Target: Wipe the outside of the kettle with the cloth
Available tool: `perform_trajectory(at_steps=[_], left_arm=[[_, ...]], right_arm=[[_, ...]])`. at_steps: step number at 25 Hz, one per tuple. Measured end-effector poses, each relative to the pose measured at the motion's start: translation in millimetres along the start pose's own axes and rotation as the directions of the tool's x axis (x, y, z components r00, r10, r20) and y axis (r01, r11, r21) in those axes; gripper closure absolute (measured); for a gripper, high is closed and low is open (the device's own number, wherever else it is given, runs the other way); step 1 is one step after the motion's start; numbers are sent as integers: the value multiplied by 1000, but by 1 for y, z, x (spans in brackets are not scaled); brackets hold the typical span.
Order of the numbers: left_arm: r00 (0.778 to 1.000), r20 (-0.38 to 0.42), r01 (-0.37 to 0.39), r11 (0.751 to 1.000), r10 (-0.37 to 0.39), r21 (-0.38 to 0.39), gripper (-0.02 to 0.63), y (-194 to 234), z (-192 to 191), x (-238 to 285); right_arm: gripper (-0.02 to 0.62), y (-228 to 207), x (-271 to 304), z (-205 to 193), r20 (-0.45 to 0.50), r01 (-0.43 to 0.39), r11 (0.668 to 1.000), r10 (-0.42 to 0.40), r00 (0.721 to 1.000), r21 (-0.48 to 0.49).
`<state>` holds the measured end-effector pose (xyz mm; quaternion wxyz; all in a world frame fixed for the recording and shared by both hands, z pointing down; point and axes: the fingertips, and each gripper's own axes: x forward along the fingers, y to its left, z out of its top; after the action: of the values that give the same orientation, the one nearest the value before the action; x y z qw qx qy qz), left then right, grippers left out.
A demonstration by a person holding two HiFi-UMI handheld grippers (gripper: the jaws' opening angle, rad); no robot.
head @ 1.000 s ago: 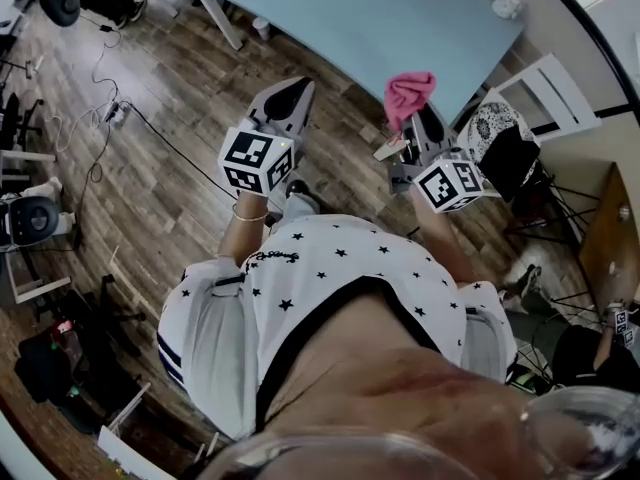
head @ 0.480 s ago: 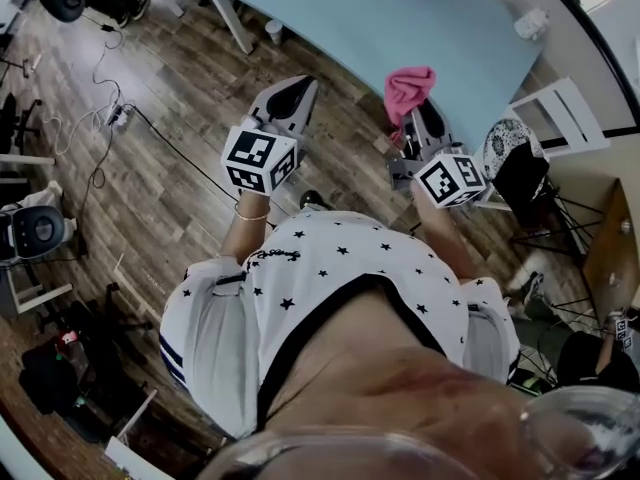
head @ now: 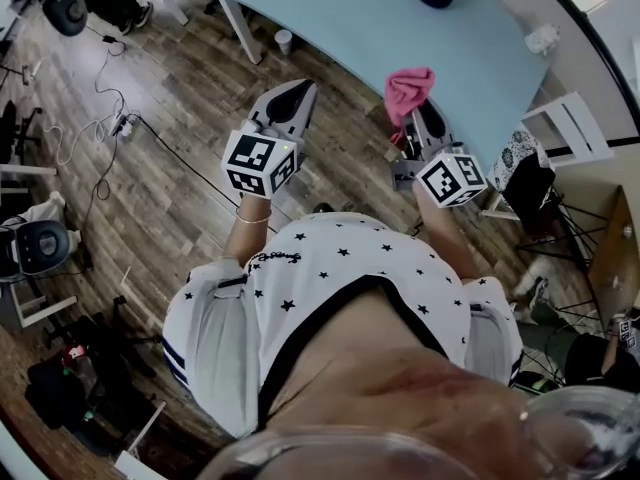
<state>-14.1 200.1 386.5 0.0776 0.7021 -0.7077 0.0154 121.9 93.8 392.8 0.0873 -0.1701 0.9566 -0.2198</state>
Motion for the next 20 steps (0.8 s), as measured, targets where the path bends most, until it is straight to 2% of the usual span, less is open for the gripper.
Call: perform_trajectory(at_steps=[6,12,20], left_arm=[[1000,2,-6,1000,6,-7,577,23,1,-1],[1000,-7,18,1000,-18,-22,577,25,-3,14],[998,-30,-61,998,61,-14,577,63,1,35]], right_arm=[[528,8,19,-4,-5,-3,1000,3,1000,-6],[528,-6,29,-8,-29,17,1000,-17,999,10],[528,-23,84,-4,-39,-48,998,50,998,40]])
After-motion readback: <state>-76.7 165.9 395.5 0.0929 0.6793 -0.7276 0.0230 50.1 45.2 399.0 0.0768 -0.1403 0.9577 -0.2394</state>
